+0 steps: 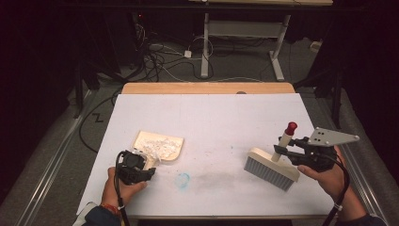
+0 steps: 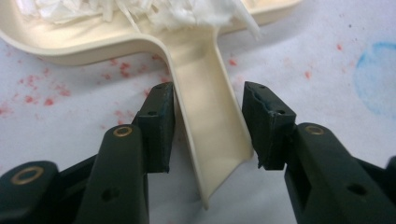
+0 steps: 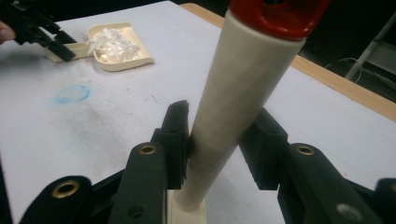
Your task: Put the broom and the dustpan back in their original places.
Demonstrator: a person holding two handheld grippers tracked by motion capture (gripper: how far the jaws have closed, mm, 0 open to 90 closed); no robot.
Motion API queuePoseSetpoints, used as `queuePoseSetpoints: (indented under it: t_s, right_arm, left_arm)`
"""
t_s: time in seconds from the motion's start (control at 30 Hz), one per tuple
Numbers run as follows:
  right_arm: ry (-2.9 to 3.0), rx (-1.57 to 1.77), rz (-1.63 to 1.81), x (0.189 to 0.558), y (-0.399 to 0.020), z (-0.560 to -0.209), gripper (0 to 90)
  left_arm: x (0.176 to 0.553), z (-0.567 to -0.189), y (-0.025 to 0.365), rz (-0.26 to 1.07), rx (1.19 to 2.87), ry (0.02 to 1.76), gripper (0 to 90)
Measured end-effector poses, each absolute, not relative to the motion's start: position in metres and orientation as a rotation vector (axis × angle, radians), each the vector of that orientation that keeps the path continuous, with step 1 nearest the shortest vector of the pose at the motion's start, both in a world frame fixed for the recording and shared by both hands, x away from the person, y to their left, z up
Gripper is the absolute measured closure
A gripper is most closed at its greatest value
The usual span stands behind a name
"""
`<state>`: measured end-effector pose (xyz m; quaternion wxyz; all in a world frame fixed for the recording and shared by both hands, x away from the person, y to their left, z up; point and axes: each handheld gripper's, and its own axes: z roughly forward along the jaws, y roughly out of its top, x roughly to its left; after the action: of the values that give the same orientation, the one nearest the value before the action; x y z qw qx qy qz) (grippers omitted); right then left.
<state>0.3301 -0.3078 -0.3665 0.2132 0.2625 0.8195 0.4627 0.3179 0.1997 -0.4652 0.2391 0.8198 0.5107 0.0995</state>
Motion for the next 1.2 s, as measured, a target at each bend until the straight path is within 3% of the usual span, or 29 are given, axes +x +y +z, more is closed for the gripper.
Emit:
queuePoseSetpoints:
  t_s: [0.23,0.5,0.7,1.2]
  right_arm:
    - [2.242,0.833,1.179,0.361,-0.304,-0.368,57.2]
    - [2.211,0.925,1.127,0.39,-0.296,-0.371,57.0]
    - [2.17,0.996,1.12,0.406,-0.29,-0.377,56.9]
    - [2.116,1.033,1.082,0.437,-0.261,-0.387,59.2]
  left_arm:
    - [0.31,-0.464,0.196,0.297,2.262,1.334,50.7]
    - [0.308,-0.464,0.193,0.332,2.271,1.279,47.3]
    - [0.304,-0.46,0.194,0.363,2.223,1.213,36.6]
    - [0.291,-0.455,0.188,0.538,2.137,1.002,23.0]
